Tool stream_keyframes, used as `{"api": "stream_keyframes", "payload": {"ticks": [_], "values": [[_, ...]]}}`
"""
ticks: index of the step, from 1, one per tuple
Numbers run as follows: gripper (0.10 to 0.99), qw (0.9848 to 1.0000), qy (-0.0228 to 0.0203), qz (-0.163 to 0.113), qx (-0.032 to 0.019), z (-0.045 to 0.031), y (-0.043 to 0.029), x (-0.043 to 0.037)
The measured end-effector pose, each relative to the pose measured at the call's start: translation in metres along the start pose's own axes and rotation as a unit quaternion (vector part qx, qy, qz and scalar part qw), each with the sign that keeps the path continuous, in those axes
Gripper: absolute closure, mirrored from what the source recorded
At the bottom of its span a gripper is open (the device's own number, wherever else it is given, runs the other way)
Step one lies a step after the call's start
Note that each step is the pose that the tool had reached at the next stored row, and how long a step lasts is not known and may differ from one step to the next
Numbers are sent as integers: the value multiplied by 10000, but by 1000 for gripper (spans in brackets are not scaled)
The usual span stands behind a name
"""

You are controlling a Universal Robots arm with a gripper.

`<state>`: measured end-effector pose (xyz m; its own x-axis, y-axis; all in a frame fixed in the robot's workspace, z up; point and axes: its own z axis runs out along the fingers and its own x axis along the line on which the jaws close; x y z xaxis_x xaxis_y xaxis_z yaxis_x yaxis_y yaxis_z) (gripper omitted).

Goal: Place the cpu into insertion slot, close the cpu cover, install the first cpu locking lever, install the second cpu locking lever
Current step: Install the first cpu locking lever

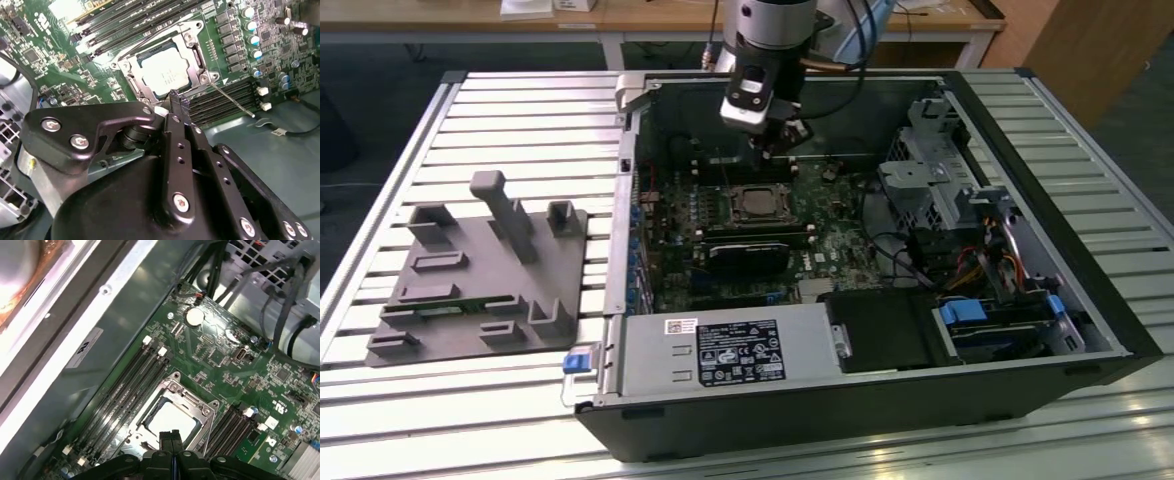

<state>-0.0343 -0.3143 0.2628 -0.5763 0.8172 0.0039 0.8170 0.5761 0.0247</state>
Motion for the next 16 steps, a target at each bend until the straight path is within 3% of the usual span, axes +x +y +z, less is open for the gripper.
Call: {"api": "stream_keyframes", "payload": {"ticks": [11, 16], "values": [[973, 9984, 13, -559, 2, 0, 0, 0], [973, 9955, 23, -943, 4, 0, 0, 0]]}}
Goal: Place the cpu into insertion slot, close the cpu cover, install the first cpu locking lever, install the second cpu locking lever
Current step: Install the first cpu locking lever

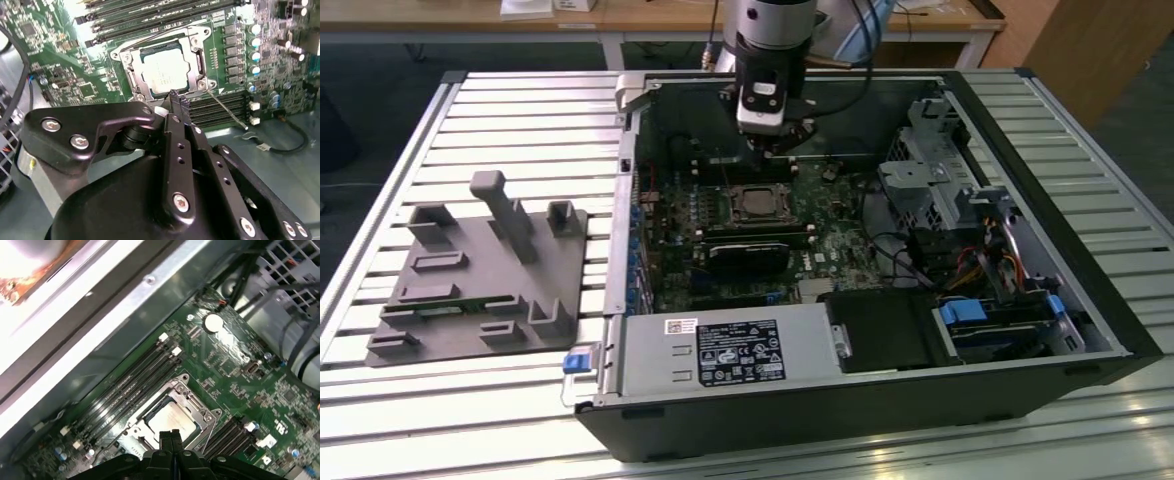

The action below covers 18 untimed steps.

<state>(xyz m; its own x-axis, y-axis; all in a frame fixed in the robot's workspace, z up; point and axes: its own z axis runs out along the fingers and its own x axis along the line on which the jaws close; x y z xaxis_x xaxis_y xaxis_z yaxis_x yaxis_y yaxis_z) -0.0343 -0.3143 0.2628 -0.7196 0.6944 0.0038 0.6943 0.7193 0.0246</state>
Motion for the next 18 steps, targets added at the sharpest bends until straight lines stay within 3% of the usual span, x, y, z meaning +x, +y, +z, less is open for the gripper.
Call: {"api": "stream_keyframes", "payload": {"ticks": [5, 9, 14, 18], "values": [[973, 9990, 11, -454, 2, 1, 0, 0], [973, 9967, 15, -815, 9, 1, 0, 0], [973, 9919, 23, -1267, 14, 2, 0, 0], [973, 9867, 30, -1626, 17, 2, 0, 0]]}}
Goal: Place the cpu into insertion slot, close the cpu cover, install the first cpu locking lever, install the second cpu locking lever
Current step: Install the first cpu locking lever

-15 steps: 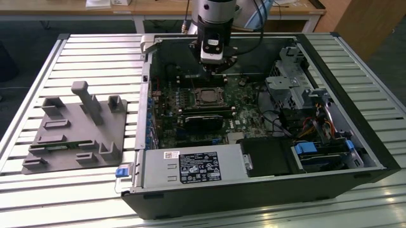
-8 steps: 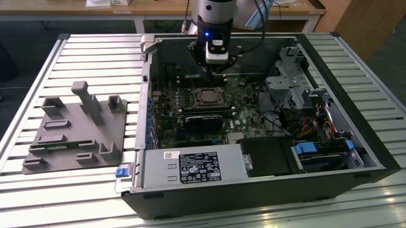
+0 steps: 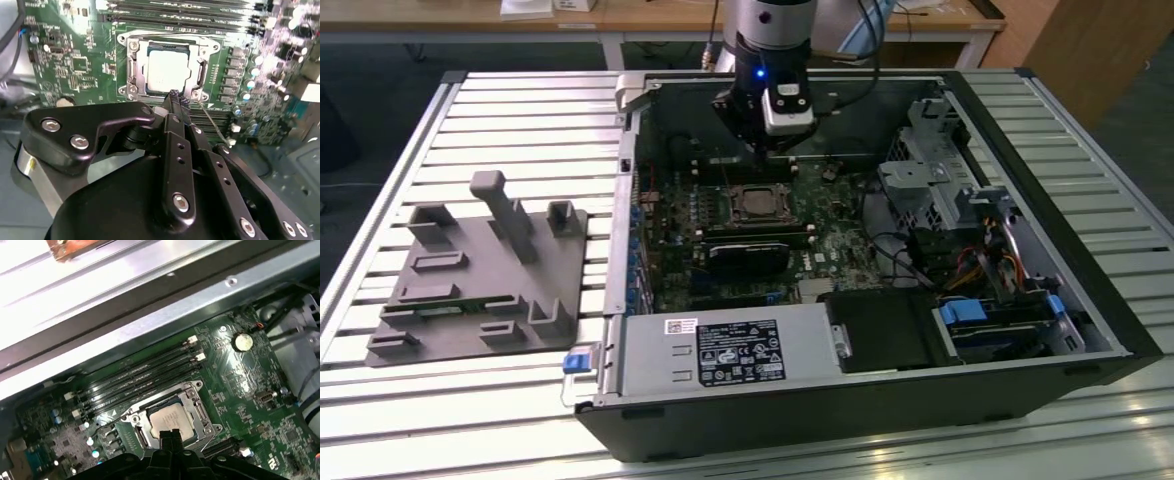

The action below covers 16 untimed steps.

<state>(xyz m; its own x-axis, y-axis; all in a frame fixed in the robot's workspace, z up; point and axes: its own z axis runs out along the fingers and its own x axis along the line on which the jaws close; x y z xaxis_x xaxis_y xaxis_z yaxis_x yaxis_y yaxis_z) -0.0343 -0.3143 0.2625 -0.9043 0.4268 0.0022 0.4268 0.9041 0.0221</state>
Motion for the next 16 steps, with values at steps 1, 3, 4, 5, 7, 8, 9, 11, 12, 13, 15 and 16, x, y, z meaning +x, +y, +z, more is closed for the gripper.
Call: {"api": "stream_keyframes", "payload": {"ticks": [1, 3, 4, 5, 7, 8, 9, 11, 12, 13, 15, 16], "values": [[973, 10000, 2, -90, 0, 0, 0, 0], [973, 9996, 6, -278, 0, 1, 0, 0], [973, 9993, 8, -367, 1, 1, 0, 0], [973, 9990, 10, -458, 1, 1, 0, 0], [973, 9980, 14, -637, 2, 1, 0, 0], [973, 9974, 16, -727, 2, 1, 0, 0], [973, 9966, 18, -821, 2, 1, 0, 0], [973, 9950, 22, -996, 2, 2, 0, 0], [973, 9942, 23, -1071, 2, 2, 0, 0], [973, 9935, 25, -1139, 2, 2, 0, 0], [973, 9922, 27, -1248, 2, 2, 0, 0], [973, 9919, 24, -1271, 1, 2, 0, 1]]}}
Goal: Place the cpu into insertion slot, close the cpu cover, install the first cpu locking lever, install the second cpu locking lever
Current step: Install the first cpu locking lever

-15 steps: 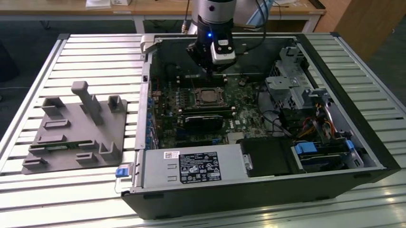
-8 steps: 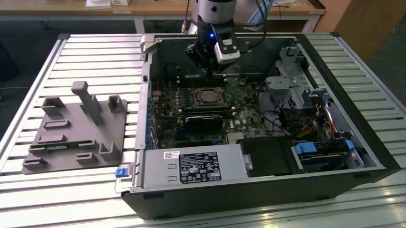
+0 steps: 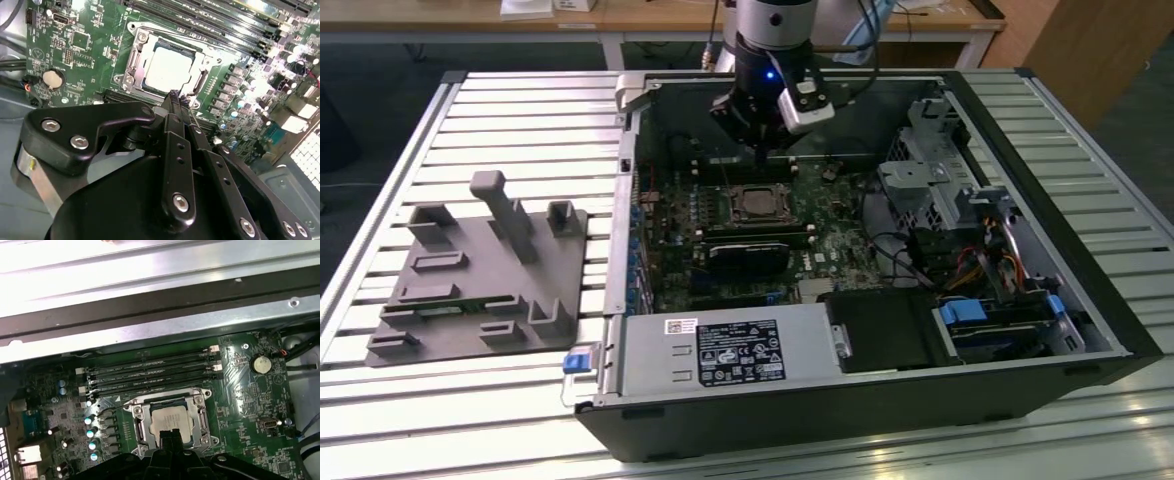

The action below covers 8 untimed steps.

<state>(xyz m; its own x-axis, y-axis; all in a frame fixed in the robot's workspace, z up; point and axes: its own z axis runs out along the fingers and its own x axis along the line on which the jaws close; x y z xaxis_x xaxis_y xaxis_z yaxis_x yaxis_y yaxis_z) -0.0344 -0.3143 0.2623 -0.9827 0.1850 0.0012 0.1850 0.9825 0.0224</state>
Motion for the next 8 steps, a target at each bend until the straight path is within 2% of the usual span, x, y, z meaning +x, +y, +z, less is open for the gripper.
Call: {"api": "stream_keyframes", "payload": {"ticks": [8], "values": [[973, 10000, -19, -15, -7, 1, -34, 178]]}}
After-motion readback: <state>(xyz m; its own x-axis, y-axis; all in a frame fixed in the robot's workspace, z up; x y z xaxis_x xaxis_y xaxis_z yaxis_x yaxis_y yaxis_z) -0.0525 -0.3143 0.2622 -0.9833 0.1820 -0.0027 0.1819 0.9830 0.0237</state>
